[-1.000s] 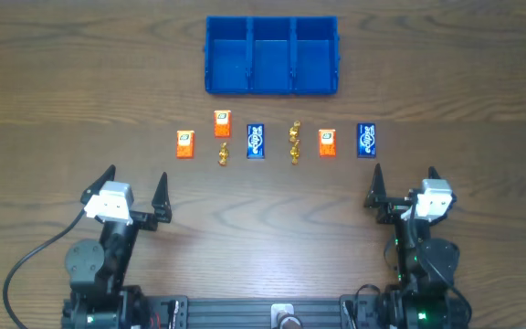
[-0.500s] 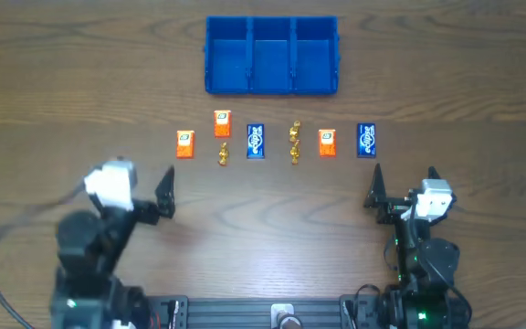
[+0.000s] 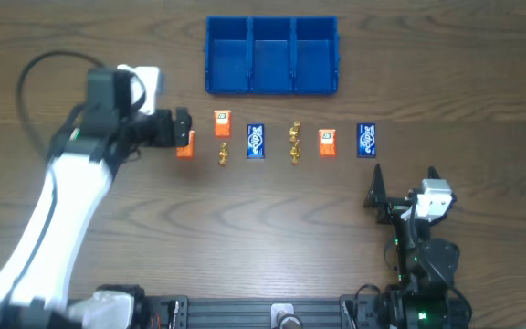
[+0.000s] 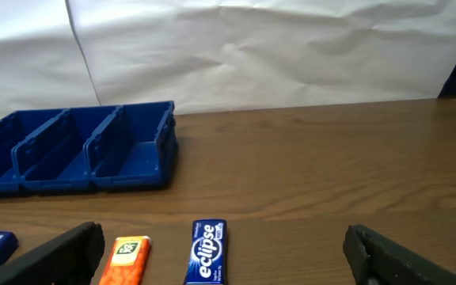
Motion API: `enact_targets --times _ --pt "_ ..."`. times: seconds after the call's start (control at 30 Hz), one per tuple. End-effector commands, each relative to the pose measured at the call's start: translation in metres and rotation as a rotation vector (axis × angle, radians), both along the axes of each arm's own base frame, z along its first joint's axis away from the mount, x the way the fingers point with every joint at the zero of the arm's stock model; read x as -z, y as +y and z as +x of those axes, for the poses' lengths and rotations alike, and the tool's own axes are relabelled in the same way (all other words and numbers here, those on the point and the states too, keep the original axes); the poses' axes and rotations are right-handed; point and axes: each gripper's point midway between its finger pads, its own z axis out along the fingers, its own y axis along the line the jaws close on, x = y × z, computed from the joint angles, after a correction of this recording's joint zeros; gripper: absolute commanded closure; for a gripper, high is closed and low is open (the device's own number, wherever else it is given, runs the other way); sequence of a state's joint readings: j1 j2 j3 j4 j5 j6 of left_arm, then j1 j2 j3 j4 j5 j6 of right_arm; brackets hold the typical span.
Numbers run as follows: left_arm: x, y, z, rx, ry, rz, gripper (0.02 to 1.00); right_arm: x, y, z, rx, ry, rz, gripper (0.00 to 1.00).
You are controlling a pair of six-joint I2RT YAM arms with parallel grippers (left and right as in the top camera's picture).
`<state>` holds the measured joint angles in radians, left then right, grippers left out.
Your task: Sort Candies Into Trays
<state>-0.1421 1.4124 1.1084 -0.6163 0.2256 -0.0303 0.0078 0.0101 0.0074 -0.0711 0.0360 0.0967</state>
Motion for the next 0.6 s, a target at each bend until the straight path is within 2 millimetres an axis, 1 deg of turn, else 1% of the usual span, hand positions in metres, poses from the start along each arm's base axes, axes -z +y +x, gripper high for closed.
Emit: enact_targets --times 0.03,0.13,0.27,0.43,0.6 --pt "0.044 -0.008 0.023 -0.001 0.142 0.038 0.036 0.001 0.002 0.0 -0.009 0.002 -0.008 0.001" --pt "0.073 -0.008 0.023 -0.018 0.235 0.047 0.036 0.001 0.002 0.0 -0.009 0.002 -0.008 0.001" --pt "0.101 -0.001 0.017 -0.065 0.321 0.1 0.051 0.001 0.002 0.0 -0.009 0.002 -0.008 0.001" --pt "0.12 0.001 0.013 -0.063 0.362 0.167 0.06 0.001 0.002 0.0 -0.009 0.002 -0.008 0.001" --pt "0.13 0.002 0.012 -0.062 0.381 0.187 0.06 0.001 0.002 0.0 -0.009 0.002 -0.008 0.001"
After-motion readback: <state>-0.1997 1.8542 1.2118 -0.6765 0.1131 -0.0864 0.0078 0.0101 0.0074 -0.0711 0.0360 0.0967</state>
